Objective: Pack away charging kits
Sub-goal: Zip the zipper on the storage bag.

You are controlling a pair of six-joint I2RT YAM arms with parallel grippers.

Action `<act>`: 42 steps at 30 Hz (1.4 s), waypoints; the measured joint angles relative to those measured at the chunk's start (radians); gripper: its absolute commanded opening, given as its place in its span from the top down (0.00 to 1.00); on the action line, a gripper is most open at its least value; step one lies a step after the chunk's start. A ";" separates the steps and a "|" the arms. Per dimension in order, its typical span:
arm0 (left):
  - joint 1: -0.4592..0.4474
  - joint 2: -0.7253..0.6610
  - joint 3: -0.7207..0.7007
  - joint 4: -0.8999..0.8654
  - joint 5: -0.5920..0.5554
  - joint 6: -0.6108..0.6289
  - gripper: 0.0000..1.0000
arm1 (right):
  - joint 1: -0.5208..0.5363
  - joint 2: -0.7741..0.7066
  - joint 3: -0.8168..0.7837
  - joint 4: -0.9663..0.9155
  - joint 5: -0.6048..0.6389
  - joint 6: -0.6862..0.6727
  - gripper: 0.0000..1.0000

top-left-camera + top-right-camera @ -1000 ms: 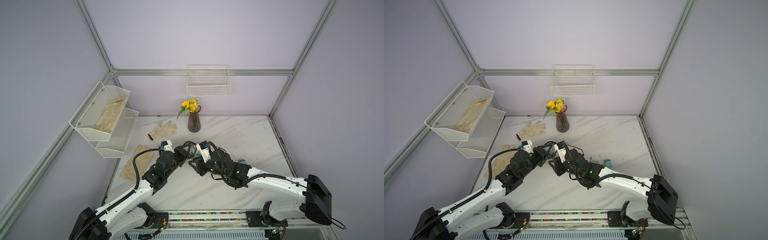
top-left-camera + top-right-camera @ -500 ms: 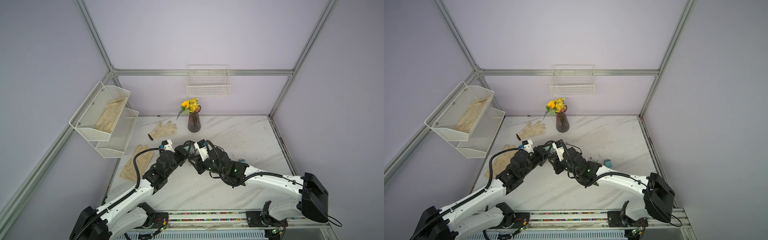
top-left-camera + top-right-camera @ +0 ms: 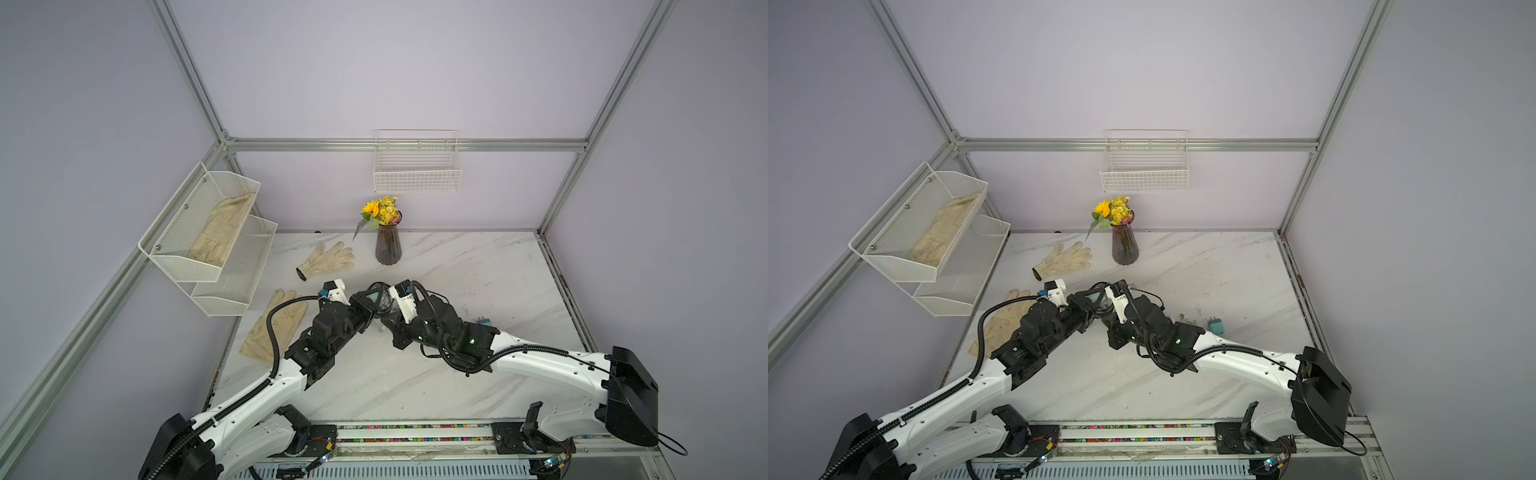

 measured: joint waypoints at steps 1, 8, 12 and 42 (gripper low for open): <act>0.002 -0.004 0.000 -0.010 0.004 0.008 0.92 | 0.001 0.000 0.013 -0.023 0.003 -0.010 1.00; 0.082 -0.008 0.020 -0.031 0.153 0.032 1.00 | 0.004 -0.013 0.075 -0.134 0.004 -0.093 1.00; 0.137 -0.020 0.021 -0.049 0.251 0.050 1.00 | -0.001 0.012 0.120 -0.181 -0.015 -0.126 1.00; 0.332 -0.035 0.035 -0.118 0.644 0.175 1.00 | -0.067 0.117 0.267 -0.394 -0.137 -0.222 1.00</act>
